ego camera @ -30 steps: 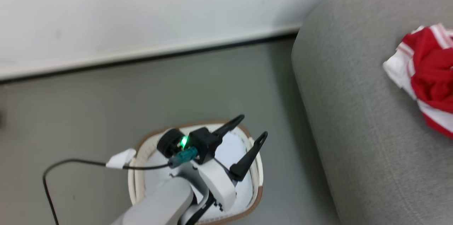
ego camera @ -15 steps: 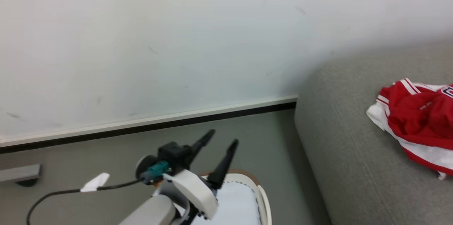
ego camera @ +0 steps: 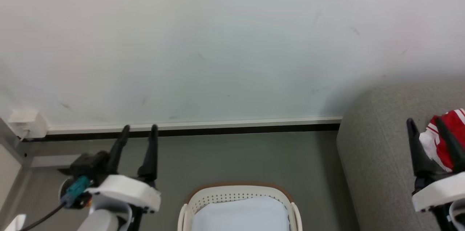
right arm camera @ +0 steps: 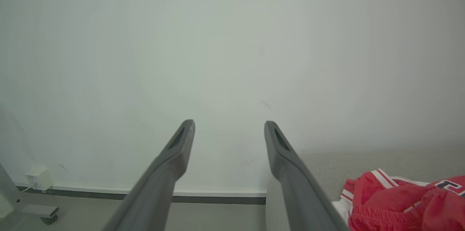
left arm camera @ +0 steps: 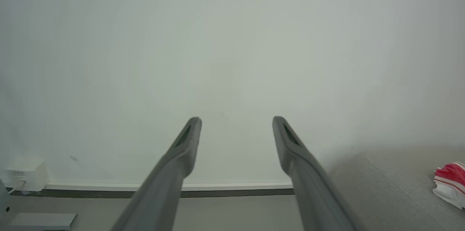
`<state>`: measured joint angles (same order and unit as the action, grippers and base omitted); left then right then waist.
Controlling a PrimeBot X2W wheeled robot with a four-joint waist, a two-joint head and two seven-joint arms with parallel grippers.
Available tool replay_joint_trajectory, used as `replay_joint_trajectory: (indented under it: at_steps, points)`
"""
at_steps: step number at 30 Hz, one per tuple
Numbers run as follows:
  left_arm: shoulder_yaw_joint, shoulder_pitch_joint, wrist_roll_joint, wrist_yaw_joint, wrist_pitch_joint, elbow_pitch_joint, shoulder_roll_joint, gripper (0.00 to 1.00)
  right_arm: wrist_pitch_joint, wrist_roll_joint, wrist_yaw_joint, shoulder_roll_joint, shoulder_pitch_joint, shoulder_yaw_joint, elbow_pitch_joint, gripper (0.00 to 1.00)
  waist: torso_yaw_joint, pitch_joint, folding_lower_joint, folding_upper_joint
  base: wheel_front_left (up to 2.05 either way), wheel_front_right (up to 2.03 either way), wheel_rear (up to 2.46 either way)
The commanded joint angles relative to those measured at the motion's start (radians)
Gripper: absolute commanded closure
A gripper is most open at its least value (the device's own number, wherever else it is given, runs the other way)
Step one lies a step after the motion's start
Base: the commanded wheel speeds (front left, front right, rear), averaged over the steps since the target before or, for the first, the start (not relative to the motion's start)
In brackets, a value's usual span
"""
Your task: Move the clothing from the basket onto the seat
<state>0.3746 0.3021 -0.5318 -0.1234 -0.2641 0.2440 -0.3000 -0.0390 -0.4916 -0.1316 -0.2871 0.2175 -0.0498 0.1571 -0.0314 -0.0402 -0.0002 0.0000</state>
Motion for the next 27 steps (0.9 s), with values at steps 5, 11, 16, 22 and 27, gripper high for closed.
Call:
replay_joint_trajectory:
  at_steps: [5,11,16,22,27]
  points:
    - [-0.122,-0.12,0.082,0.01,0.0,-0.021,0.029,0.0,-0.139,0.079,0.002,0.057,-0.084,-0.014,0.038,0.0,0.019,0.0,0.0002,0.0,0.0,0.0,0.0]
    - [-0.233,-0.225,0.179,0.05,0.0,-0.038,0.109,0.0,-0.224,0.136,0.002,0.144,-0.156,-0.019,0.093,0.0,0.026,0.001,0.0002,0.0,0.0,0.0,0.0]
    - [-0.302,-0.267,0.242,0.116,0.0,-0.02,0.171,0.0,-0.226,0.176,0.002,0.198,-0.19,-0.014,0.073,0.0,0.018,0.01,0.0002,0.0,0.0,0.0,0.0]
    - [-0.357,-0.282,0.304,0.161,0.0,-0.002,0.208,0.0,-0.226,0.206,0.002,0.215,-0.186,-0.024,0.066,0.0,0.005,0.013,0.0002,0.0,0.0,0.0,0.0]
    - [-0.388,-0.28,0.34,0.185,0.0,0.011,0.23,0.0,-0.226,0.213,0.002,0.222,-0.174,-0.016,0.066,0.0,-0.004,0.013,0.0002,0.0,0.0,0.0,0.0]
